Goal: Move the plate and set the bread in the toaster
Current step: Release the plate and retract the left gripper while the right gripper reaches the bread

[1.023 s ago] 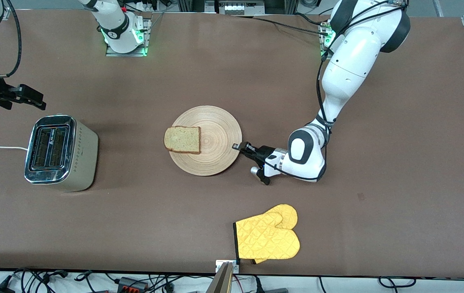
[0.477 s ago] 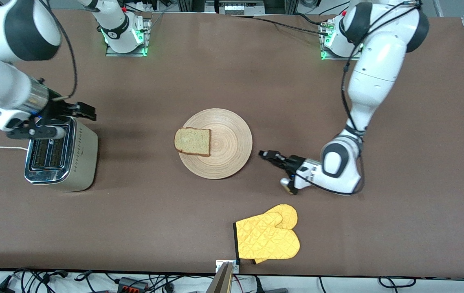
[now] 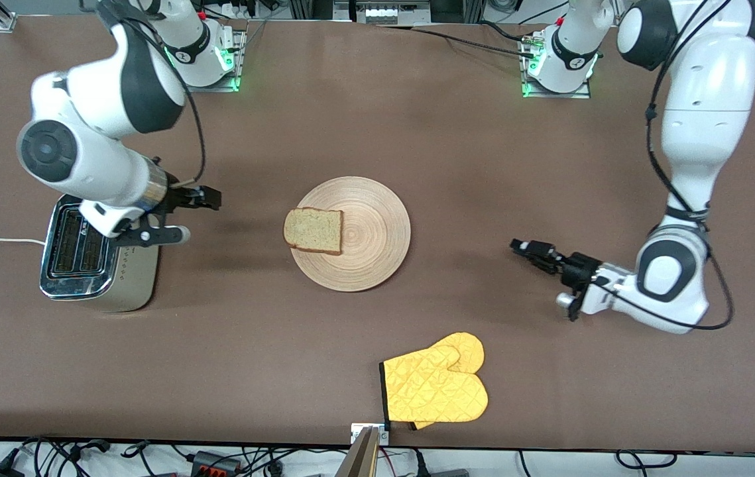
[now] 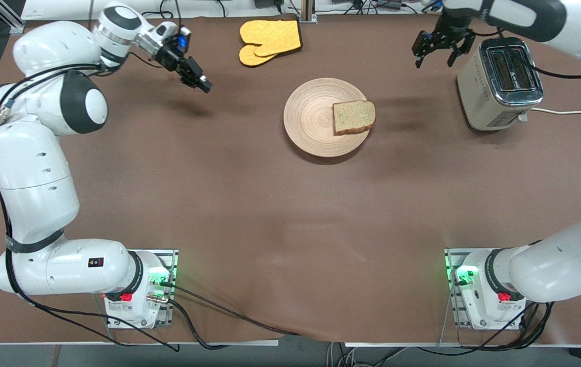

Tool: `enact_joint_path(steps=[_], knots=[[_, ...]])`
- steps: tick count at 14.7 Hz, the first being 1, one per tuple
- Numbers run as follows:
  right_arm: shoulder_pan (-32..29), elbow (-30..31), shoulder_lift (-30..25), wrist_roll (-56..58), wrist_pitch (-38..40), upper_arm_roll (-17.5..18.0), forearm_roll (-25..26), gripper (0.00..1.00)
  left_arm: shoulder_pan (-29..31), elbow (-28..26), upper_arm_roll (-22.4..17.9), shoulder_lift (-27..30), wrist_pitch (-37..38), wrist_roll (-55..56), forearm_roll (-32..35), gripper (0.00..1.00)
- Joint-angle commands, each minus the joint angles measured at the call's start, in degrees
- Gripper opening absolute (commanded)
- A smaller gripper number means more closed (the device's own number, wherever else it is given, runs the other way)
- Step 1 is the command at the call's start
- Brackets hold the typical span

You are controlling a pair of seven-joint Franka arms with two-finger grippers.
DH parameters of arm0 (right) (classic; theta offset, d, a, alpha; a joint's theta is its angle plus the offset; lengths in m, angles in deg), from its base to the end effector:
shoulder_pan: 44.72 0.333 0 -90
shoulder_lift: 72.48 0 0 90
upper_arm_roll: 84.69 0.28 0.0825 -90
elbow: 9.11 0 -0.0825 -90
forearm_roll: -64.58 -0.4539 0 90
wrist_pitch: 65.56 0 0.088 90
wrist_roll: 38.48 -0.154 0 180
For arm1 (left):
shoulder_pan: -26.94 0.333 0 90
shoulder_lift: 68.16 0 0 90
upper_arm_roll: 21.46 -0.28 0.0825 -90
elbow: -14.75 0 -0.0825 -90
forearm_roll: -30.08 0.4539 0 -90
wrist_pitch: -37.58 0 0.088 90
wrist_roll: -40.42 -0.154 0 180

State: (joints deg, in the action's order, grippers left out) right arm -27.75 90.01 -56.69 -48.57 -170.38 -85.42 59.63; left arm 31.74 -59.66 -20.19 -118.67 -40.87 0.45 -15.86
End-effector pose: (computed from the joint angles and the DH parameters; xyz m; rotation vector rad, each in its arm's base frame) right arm 0.6323 0.1957 0.2970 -3.0897 -0.1206 0.2932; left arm 0.6734 -0.0779 0.1296 1.9976 -0.4554 -0.4640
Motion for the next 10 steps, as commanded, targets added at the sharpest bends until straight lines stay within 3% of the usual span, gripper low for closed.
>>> enact_joint_path(steps=[1, 3, 4, 5, 6, 8, 10], knots=[[2.1, 0.02, 3.63, -1.24, -3.89, -0.32, -2.68, 1.0, 2.93, 1.88, 0.23, 6.2, 4.17, 1.39, 7.85, 0.32], [2.37, 0.11, 6.35, -2.65, -5.91, -0.32, -6.63, 1.0, 3.55, 2.52, 0.14, 12.51, 7.6, 6.73, 16.97, 0.32], [2.45, 0.2, 7.32, -2.65, -6.53, -0.32, -8.74, 1.0, 3.55, 2.52, 0.22, 16.9, 7.44, 6.67, 23.72, 0.4], [2.37, 0.2, 8.63, -2.65, -6.8, -0.32, -11.46, 1.0, 3.55, 2.6, 0.75, 20.08, 7.44, 6.58, 28.05, 0.58], [2.37, 0.2, 9.78, -2.65, -6.97, -0.32, -14.36, 1.0, 3.38, 2.69, 1.01, 22.63, 7.78, 5.97, 30.01, 1.0], [2.37, 0.28, 11.89, -2.65, -7.94, -0.32, -18.33, 0.9, 3.37, 2.69, 0.84, 24.85, 8.05, 6.05, 30.55, 1.0], [2.37, 0.28, 14.17, -2.65, -8.73, -0.32, -21.49, 0.83, 2.59, 3.22, 1.45, 26.34, 8.4, 4.66, 36.41, 1.0]])
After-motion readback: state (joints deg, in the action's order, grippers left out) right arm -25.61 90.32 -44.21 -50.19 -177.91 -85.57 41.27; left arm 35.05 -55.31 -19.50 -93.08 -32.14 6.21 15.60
